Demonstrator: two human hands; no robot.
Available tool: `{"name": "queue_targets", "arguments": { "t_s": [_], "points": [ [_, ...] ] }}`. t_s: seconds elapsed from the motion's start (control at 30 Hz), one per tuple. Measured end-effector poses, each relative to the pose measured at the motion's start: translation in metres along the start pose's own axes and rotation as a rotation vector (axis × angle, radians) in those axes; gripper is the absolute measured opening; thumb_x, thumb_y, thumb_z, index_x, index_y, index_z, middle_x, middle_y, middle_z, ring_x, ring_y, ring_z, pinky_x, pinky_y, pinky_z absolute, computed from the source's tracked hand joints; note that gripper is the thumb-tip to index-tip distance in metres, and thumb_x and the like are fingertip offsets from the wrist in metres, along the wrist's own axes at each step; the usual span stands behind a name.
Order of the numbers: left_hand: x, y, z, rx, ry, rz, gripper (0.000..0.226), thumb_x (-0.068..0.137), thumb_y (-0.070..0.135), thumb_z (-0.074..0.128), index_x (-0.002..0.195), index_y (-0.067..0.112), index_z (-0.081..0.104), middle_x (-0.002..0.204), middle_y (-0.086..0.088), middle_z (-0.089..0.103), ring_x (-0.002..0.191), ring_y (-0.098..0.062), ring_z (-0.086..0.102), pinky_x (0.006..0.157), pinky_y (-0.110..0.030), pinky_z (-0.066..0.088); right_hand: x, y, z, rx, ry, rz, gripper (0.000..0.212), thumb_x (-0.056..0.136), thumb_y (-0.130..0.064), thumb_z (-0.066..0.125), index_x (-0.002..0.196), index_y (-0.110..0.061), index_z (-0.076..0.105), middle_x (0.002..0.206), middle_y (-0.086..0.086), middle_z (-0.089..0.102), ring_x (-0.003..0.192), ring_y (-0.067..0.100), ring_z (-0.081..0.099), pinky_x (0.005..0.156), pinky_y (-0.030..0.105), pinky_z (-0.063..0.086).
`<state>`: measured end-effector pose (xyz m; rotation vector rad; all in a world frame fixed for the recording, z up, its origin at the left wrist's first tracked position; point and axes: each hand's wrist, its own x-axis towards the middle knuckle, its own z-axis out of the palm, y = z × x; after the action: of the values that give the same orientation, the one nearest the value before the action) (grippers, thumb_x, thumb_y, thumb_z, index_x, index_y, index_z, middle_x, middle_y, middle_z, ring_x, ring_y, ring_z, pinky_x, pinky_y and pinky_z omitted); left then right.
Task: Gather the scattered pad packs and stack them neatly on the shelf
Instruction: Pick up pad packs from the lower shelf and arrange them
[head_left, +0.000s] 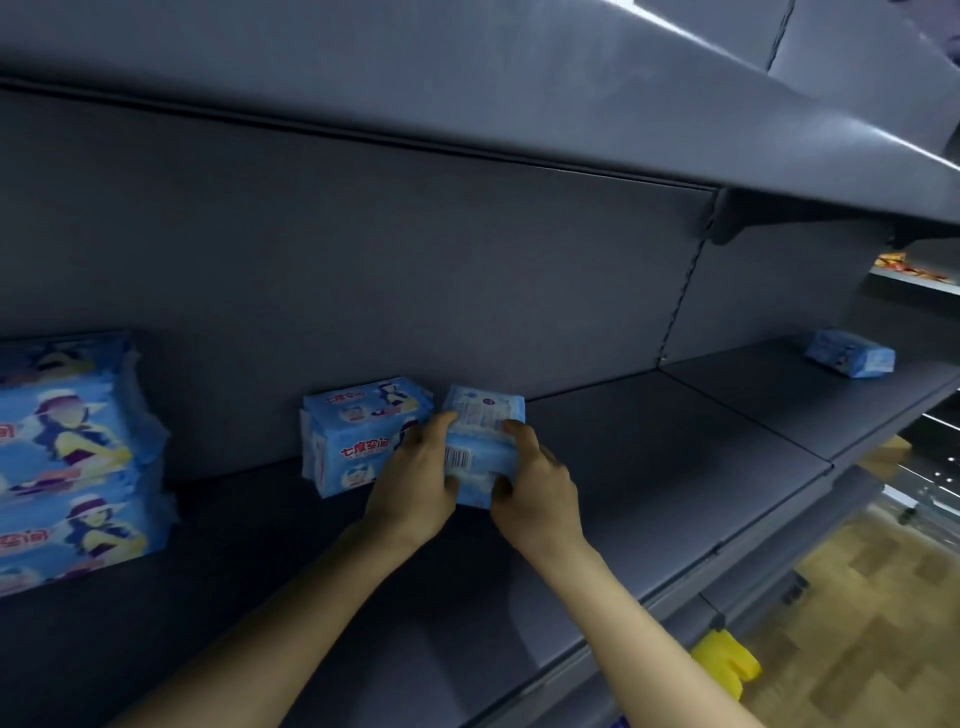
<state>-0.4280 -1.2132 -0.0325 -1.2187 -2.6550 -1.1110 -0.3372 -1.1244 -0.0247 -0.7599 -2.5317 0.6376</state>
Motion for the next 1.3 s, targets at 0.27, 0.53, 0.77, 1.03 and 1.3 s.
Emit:
{"name": "queue_targets", "arguments": {
  "t_s": [0.27, 0.53, 0.77, 1.03, 1.3],
  "points": [
    [-0.033, 0.017, -0.025, -0.040, 0.043, 0.042, 0.063, 0.086, 0.009, 0.060, 0.142, 0.016, 0.032, 0.133, -0.009, 0.049, 0.119, -0.021, 0.049, 0.092, -0.025, 0.040, -0.033, -0.012, -0.008, 0.034, -0.148, -0.010, 0.093, 0.077, -0.002, 0.064, 0.147, -0.033, 0.011, 0.109, 0.002, 0.028, 0.106, 0.026, 0.046, 0.088, 0.032, 0.050],
    [-0.072, 0.027, -0.040, -0.049, 0.026, 0.040, 0.065, 0.089, 0.018, 0.058, 0.145, 0.023, 0.024, 0.136, -0.004, 0.045, 0.120, -0.019, 0.048, 0.090, -0.024, 0.041, -0.051, -0.017, -0.002, 0.028, 0.045, -0.076, 0.077, 0.075, -0.014, 0.070, 0.139, -0.024, 0.030, 0.111, 0.005, 0.037, 0.093, 0.027, 0.054, 0.063, 0.025, 0.041],
    [-0.090, 0.002, -0.074, -0.100, -0.044, 0.054, 0.064, 0.083, 0.020, 0.065, 0.139, 0.025, 0.035, 0.132, 0.002, 0.049, 0.111, -0.010, 0.052, 0.087, -0.017, 0.039, -0.049, -0.018, -0.009, 0.313, -0.097, 0.068, 0.057, 0.059, -0.011, 0.078, 0.102, -0.023, 0.042, 0.105, 0.004, 0.057, 0.098, 0.023, 0.055, 0.070, 0.028, 0.047],
    [-0.114, -0.034, -0.102, -0.013, -0.075, -0.196, 0.075, 0.083, 0.020, 0.066, 0.144, 0.025, 0.024, 0.144, -0.002, 0.034, 0.127, -0.019, 0.042, 0.104, -0.035, 0.040, -0.054, -0.038, -0.020, 0.757, -0.246, 0.211, 0.054, 0.063, 0.001, 0.080, 0.108, -0.012, 0.054, 0.106, 0.006, 0.066, 0.096, 0.023, 0.065, 0.079, 0.036, 0.055],
    [-0.135, -0.045, -0.118, -0.077, -0.046, -0.253, 0.074, 0.082, 0.018, 0.068, 0.144, 0.024, 0.026, 0.143, -0.003, 0.037, 0.123, -0.016, 0.044, 0.100, -0.027, 0.040, -0.062, -0.055, -0.015, 0.992, -0.420, 0.301, 0.043, 0.075, 0.004, 0.068, 0.114, -0.010, 0.055, 0.099, 0.008, 0.068, 0.089, 0.022, 0.066, 0.068, 0.035, 0.054]
  ]
}}
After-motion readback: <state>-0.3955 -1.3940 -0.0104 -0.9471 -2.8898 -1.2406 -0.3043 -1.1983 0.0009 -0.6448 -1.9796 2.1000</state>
